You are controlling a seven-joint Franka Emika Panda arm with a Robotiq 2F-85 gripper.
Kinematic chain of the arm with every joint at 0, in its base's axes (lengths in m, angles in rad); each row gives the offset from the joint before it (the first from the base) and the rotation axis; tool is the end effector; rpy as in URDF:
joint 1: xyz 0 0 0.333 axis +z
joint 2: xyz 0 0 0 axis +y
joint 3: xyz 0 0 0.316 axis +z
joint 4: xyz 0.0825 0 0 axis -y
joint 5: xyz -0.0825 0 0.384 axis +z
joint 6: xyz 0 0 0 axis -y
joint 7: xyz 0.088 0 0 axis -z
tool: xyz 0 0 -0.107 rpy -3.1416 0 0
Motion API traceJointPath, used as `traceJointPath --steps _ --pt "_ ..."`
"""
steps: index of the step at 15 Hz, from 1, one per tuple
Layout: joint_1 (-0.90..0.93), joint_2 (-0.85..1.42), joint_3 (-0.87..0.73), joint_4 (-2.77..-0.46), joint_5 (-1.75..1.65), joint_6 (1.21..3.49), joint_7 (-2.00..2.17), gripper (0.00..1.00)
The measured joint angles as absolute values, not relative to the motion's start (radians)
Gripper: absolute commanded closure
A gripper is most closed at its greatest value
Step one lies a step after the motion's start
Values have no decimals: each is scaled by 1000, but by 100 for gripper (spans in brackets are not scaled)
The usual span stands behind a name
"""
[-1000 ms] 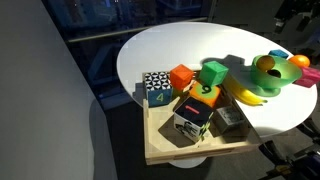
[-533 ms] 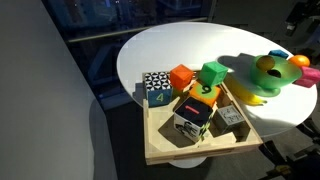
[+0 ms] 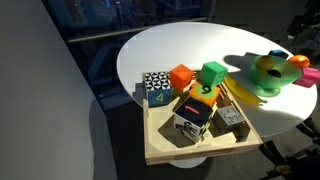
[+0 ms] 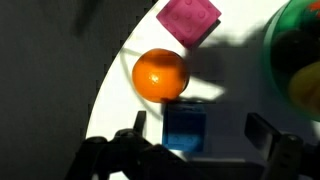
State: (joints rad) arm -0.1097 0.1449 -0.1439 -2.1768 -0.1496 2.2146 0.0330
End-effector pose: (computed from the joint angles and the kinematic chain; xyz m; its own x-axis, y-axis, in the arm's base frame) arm 0.5222 -0.1399 0.3175 0.9749 -0.1948 -0.1078 -0.1800 -0.9746 0.1332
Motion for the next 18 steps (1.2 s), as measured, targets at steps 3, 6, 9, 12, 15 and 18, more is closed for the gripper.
traceJointPath --steps 3,6,9,12,15,18 --pt "-110 150 -145 -2177 -150 2216 33 0" --pt "-110 150 -145 -2177 -150 2216 33 0" --pt "-110 150 -144 -2177 -150 2216 33 0" --pt "-110 158 -146 -2179 -150 2221 35 0" --pt "-112 167 -152 -2197 -150 2264 36 0" --pt "-118 170 -160 -2223 -149 2302 36 0"
